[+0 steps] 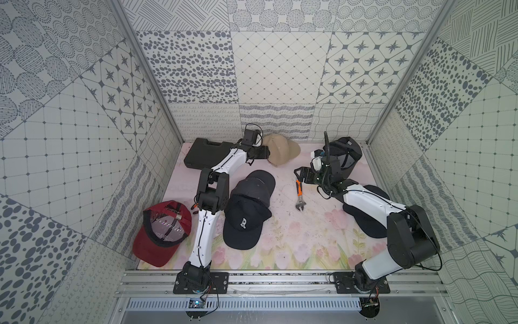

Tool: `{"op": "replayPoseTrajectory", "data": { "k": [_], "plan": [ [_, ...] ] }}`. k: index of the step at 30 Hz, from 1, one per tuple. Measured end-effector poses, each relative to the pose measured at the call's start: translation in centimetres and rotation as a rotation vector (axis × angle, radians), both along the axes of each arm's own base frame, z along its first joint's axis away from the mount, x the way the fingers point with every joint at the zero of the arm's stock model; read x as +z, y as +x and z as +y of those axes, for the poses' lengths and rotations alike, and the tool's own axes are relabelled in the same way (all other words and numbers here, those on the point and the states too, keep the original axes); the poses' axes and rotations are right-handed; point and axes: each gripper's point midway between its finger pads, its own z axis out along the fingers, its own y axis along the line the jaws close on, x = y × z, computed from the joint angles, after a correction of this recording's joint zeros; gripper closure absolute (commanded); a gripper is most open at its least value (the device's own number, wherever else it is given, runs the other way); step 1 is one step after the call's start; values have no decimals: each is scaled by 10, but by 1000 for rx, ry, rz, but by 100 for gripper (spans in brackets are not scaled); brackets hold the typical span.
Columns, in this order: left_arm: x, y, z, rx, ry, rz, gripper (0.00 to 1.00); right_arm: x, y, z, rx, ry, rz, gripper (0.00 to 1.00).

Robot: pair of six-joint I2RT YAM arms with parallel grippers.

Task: Open the adjustable buckle of the baseball cap
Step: Pick up the baseball cap from the center of the board.

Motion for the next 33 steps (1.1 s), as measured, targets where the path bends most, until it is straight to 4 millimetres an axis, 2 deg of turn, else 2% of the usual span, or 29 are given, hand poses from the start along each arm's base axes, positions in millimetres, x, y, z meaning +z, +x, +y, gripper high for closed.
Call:
{"op": "replayPoseTrajectory", "data": {
  "k": [2,4,7,10,16,20,27,33],
  "plan": [
    [-4,6,-2,-5,-10,-2,37,1,-1,1,5,10,3,18],
    [-8,11,-5,-8,-21,0,46,1,-1,2,7,14,3,18],
    [-13,17,-8,-13,-35,1,70,2,-1,3,9,16,1,19],
    [-16,18,-11,-21,-56,13,99,2,-1,3,10,16,1,20],
    [-8,4,-15,-50,-104,34,100,0,-1,3,14,11,-3,24],
    [23,-11,-18,-76,-153,17,100,-5,-4,3,30,5,-21,26],
    [108,-44,-24,-118,-303,-56,100,-9,-19,13,110,57,-24,29],
    [174,-78,-38,-175,-391,-131,100,9,-39,19,161,144,-51,26]
  ]
}}
